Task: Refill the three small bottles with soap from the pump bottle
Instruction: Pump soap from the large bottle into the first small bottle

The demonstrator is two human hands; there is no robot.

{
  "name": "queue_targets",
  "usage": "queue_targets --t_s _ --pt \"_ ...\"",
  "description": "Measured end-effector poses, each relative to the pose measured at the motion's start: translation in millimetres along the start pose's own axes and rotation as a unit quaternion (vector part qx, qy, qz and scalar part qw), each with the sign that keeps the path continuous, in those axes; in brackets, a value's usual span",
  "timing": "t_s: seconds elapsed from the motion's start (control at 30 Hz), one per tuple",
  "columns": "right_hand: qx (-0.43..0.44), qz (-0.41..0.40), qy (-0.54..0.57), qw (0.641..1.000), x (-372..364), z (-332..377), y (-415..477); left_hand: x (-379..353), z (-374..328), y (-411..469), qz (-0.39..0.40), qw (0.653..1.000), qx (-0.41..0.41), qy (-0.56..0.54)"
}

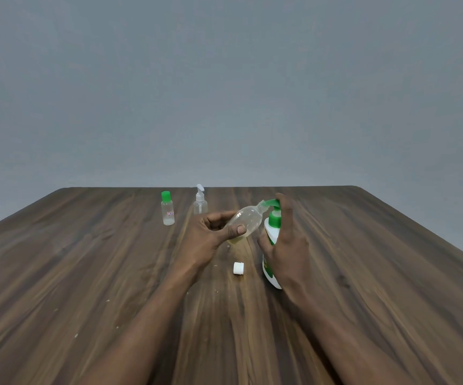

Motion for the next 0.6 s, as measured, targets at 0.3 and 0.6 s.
queue_targets --t_s 0.3,0.6 --pt "0.013 0.004 0.003 1.000 0.5 3.0 -0.5 3.8 -1.1 -2.4 0.007 1.000 -0.005 -0.001" --pt "0.013 0.007 0.007 1.000 0.0 4.7 -1.4 8.3 -5.5 -2.6 -0.037 0.999 -0.027 -0.013"
Point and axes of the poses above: each hand's wrist, its own y-axis towards the middle knuckle, its own x-axis out of the back of the hand, z = x × y, the point moved 9 cm from there along y, towards the middle knuckle, and after that the axes turned 5 degrees about -z, right-handed, at the moved point
